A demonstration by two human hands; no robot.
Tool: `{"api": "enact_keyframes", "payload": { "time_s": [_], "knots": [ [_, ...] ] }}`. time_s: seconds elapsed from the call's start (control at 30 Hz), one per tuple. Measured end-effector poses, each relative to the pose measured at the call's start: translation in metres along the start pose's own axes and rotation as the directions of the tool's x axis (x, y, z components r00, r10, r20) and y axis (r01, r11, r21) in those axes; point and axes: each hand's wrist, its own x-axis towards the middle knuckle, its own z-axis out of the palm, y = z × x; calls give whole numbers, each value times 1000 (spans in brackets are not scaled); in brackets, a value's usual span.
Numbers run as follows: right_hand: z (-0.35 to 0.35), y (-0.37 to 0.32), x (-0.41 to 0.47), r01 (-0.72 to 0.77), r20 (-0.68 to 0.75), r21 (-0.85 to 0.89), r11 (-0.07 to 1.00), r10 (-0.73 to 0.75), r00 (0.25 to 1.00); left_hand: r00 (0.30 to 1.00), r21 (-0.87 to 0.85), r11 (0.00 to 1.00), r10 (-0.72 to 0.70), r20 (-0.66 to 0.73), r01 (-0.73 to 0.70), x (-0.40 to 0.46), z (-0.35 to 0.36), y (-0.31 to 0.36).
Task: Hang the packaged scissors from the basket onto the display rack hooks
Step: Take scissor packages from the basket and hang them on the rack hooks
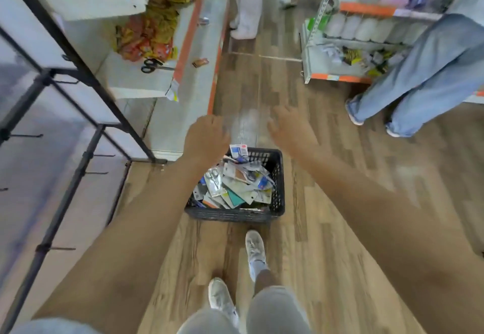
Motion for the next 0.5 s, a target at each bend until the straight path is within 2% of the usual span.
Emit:
{"api": "enact_keyframes", "payload": {
  "time_s": [0.07,0.27,0.5],
  "knots": [
    [24,22,-2,-59,93,14,998,58,994,989,13,999,-51,138,49,1,31,-3],
    [97,78,19,-160,305,3,987,152,940,920,70,983,-185,345,171,6,112,-8],
    [198,128,33,-131,436,-44,990,137,890,799,-36,923,-311,515,382,1,217,-46]
  ]
}}
